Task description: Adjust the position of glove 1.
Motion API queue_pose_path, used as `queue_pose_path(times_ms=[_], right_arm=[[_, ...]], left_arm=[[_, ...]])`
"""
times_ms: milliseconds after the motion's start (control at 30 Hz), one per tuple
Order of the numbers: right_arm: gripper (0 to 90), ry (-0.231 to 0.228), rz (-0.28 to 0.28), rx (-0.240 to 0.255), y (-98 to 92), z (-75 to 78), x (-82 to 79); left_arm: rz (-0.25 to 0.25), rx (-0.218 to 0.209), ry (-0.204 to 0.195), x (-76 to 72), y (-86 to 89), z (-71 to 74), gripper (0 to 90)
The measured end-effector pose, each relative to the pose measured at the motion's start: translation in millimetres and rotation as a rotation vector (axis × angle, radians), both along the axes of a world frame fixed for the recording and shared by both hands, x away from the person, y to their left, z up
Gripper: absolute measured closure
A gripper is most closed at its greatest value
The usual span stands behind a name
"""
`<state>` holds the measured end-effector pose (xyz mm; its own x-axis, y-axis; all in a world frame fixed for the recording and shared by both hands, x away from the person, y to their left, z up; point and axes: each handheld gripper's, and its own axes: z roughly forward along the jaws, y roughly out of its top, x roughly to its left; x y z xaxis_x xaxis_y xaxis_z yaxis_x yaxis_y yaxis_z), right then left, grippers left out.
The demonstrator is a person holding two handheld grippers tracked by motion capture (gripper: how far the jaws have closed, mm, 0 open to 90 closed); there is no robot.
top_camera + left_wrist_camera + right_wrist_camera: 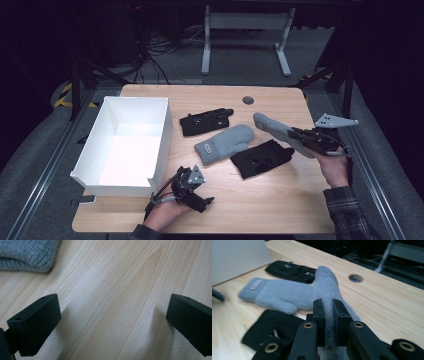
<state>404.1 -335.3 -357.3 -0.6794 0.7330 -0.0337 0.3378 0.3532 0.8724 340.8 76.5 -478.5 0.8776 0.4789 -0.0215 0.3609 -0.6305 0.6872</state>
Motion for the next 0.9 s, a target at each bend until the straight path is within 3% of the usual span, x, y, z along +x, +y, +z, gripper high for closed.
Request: queue_pose_path(times_ms=[400,567,900], right_arm=[[83.1,0.020,0.222,0.020,38.1,0.3,-30.0],[83.1,0.050,0.327,0.013,57.2,-7.7,-41.9],[82.8,0.107,0.457,-0.024,72.4,-29.3,-61.5]], left_arm=[[0.000,-0.001,0.001,0.0,0.0,0.0,0.1],[0.000,0.000,0.000,0.0,0.0,0.0,0.1],[-0.003,0.000,0.000,0.4,-0.1,0.0,0.1]])
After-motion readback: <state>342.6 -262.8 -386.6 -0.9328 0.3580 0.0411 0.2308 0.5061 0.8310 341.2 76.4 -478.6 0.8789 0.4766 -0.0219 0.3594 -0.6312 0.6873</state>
